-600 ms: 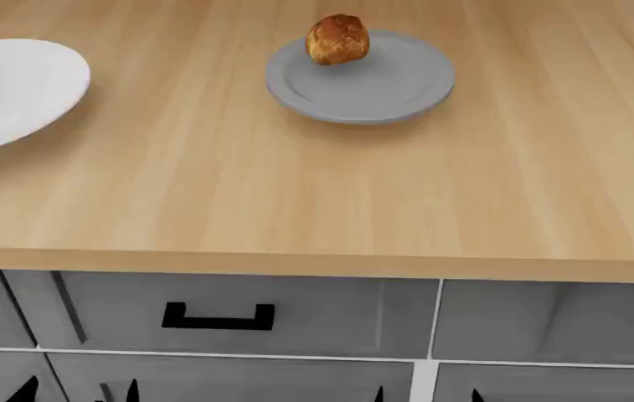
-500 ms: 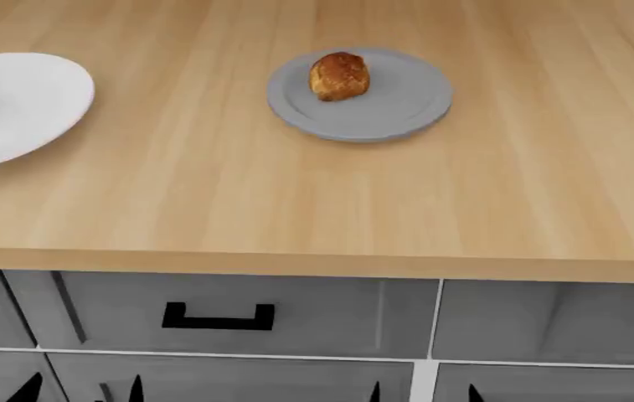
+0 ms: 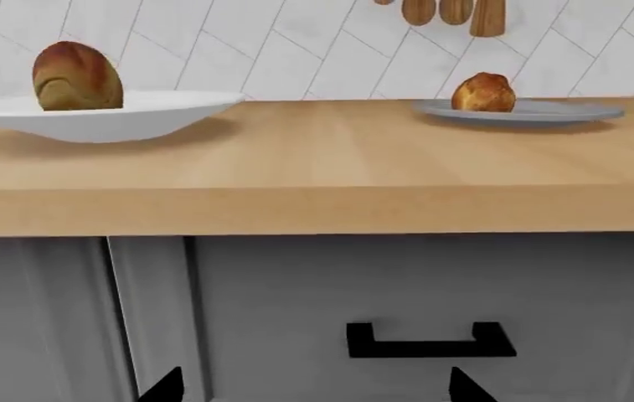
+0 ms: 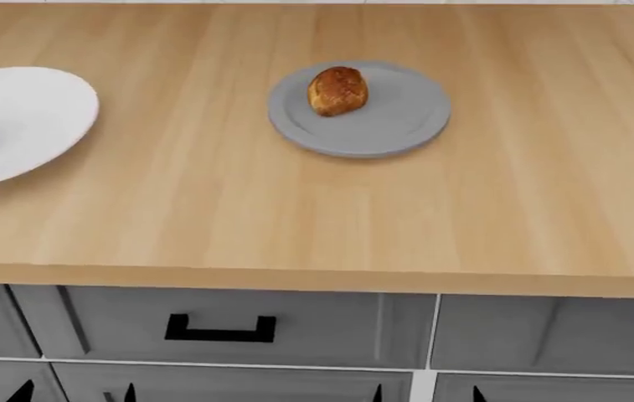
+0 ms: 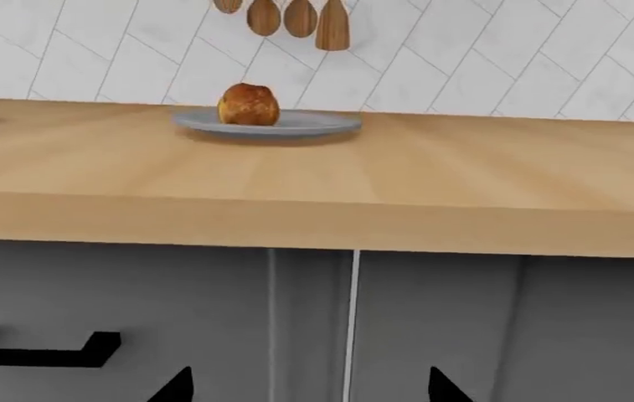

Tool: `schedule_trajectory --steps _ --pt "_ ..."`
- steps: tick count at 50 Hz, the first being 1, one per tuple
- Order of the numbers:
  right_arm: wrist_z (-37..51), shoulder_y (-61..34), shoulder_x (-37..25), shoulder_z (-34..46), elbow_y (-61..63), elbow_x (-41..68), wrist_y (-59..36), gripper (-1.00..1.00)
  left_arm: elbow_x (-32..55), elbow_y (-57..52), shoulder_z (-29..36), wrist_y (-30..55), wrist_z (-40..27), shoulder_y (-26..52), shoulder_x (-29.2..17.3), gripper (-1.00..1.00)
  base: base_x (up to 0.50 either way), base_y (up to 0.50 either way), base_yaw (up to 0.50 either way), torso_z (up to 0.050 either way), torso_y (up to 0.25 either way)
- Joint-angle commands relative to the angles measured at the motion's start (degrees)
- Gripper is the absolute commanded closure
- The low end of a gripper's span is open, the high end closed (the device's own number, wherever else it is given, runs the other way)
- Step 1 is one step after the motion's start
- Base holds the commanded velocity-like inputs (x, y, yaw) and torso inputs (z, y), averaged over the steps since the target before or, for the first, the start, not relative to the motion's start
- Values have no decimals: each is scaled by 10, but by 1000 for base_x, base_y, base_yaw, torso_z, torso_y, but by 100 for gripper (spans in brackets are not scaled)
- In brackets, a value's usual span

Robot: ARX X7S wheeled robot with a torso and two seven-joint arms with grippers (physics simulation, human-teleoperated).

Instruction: Place all breads on the cutting board.

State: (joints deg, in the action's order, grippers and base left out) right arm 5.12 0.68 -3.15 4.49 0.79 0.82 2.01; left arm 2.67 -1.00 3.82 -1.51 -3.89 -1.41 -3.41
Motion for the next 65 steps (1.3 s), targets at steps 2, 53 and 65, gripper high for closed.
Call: schedule_trajectory --steps 2,53,65 --pt "16 7 -12 11 9 8 9 -100 1 -8 15 2 -16 -5 -11 -100 0 0 0 50 0" --pt "57 -9 -80 17 413 90 -352 -100 123 -527 2 591 -98 53 -58 -100 0 0 0 30 0" --pt "71 -116 -97 -42 580 170 -606 -100 757 -580 -89 714 -552 240 -250 -100 0 0 0 0 0"
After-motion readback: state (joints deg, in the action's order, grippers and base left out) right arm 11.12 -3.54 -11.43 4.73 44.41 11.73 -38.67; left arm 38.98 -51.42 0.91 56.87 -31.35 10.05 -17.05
